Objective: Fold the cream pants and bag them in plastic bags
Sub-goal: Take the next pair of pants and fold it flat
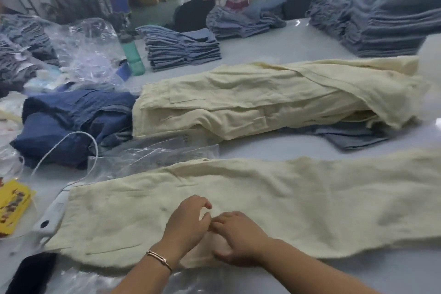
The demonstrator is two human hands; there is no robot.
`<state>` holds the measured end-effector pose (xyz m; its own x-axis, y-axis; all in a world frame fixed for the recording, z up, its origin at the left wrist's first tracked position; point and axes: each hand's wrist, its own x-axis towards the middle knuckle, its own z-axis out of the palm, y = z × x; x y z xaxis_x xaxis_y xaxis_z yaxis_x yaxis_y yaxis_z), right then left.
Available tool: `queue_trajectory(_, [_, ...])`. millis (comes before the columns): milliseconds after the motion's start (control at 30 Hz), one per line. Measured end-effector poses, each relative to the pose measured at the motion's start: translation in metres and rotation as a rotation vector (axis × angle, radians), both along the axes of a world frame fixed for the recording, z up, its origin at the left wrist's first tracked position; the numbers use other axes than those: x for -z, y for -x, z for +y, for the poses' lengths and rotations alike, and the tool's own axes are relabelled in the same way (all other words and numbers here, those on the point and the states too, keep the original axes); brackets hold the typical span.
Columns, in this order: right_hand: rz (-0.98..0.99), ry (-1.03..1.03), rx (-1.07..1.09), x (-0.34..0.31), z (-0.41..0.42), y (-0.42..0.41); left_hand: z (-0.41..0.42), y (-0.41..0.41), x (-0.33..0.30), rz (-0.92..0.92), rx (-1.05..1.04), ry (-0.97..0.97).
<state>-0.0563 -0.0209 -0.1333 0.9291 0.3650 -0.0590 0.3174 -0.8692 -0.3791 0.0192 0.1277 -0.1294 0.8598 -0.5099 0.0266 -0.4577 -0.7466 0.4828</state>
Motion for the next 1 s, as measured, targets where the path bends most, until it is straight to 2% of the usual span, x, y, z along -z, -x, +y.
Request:
queue_trajectory(133, [-0.03, -0.037, 0.348, 0.007, -0.117, 0.055, -0.1, 0.044, 0.011, -0.048, 0.251, 0.053])
queue_trajectory(233, [-0.225, -0.05, 0.562, 0.009, -0.214, 0.099, -0.192, 0.076, 0.018, -0.105, 0.379, 0.089])
queue_trajectory(300, [-0.269, 0.009, 0.704, 0.011, -0.278, 0.126, -0.257, 0.096, 0.022, -0.114, 0.459, 0.094])
queue_trajectory(467, [0.031, 0.269, 1.016, 0.017, -0.4, 0.186, -0.376, 0.13, 0.037, -0.135, 0.584, -0.084])
queue_trajectory(533, [0.026, 0.28, 1.072, 0.02, -0.426, 0.208, -0.404, 0.132, 0.037, -0.105, 0.595, -0.143])
queue_trajectory(633, [-0.093, 0.295, 1.179, 0.022, -0.447, 0.225, -0.441, 0.131, 0.034, -0.108, 0.653, -0.155])
queue_trajectory(700, [0.043, 0.292, 1.342, 0.024, -0.455, 0.23, -0.467, 0.133, 0.032, -0.105, 0.694, -0.157])
queue_trajectory(800, [0.191, 0.189, 1.477, 0.032, -0.465, 0.232, -0.505, 0.143, 0.031, -0.078, 0.737, -0.202])
queue_trajectory(933, [0.284, -0.256, 1.521, 0.026, -0.477, 0.227, -0.532, 0.154, 0.028, 0.039, 0.633, -0.267])
queue_trajectory(1000, [0.277, -0.352, 1.482, 0.018, -0.483, 0.225, -0.536, 0.155, 0.023, 0.128, 0.542, -0.249])
